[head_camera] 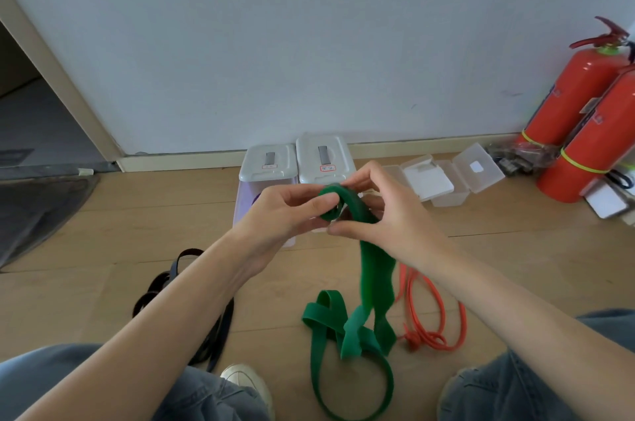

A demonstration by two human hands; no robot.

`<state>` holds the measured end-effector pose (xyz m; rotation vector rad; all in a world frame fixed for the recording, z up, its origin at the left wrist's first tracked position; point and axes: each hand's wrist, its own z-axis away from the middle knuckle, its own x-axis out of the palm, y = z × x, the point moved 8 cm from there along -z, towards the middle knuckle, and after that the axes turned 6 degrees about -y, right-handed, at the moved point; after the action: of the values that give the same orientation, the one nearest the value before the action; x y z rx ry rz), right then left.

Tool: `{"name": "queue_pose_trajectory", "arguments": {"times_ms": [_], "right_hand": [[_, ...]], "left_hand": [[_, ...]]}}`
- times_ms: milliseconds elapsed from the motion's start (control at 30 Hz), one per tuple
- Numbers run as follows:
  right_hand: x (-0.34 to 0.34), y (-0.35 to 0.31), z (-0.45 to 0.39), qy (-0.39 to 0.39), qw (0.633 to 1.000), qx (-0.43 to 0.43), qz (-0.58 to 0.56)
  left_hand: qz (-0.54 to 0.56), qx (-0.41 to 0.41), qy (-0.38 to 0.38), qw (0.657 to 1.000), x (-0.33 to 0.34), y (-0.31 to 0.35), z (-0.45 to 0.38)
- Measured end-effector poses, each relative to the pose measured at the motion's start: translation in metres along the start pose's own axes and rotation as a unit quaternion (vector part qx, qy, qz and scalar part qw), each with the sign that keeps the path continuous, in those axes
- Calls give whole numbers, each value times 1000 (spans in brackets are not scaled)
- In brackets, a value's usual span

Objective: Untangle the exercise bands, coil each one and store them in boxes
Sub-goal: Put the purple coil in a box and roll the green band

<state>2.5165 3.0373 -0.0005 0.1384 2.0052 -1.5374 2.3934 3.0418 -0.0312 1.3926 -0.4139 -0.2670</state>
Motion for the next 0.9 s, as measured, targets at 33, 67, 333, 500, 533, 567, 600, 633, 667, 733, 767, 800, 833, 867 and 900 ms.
{"name": "queue_pose_trajectory", "arguments": {"times_ms": [33, 67, 333, 500, 533, 567, 600, 633, 667, 733, 767, 800, 833, 867, 900], "right_hand": [[0, 2, 1, 21, 999, 6, -23], [-1, 4, 1, 39, 998, 10, -41], [-7, 15, 5, 116, 986, 48, -109], [-5, 11, 5, 51, 998, 7, -18], [-1, 7, 4, 15, 999, -12, 39], [7, 3, 5, -29, 993, -30, 107], [16, 1, 6, -73, 982, -45, 170], [22, 1, 7, -108, 969, -51, 215], [25, 2, 8, -127, 963, -50, 231], [19, 4, 7, -123, 977, -29, 171], [11, 4, 6, -105, 990, -9, 93], [4, 4, 6, -80, 997, 4, 8], [-2, 2, 5, -51, 997, 8, -61], [-6, 0, 5, -23, 994, 3, -110], [-7, 0, 5, 1, 989, -2, -146]], "left_hand": [[31, 4, 3, 1000, 1, -2, 0], [54, 7, 3, 998, 2, -3, -1], [60, 24, 14, 998, 5, -3, -4], [-110, -21, 4, 994, -3, -5, -1], [-196, -31, -4, 980, -5, -4, -1], [-281, -39, -14, 959, -4, -4, -1], [-349, -48, -26, 936, -1, -6, -1], [-388, -55, -35, 919, 2, -10, -1], [-398, -59, -40, 915, 3, -12, -1], [-352, -52, -33, 934, 2, -9, 2], [-294, -42, -25, 954, -2, -4, 3], [-220, -27, -19, 975, -4, 1, 5], [-140, -12, -18, 990, -5, 7, 6], [-72, -1, -20, 997, -5, 10, 6], [-28, 5, -20, 999, -4, 12, 5]]}}
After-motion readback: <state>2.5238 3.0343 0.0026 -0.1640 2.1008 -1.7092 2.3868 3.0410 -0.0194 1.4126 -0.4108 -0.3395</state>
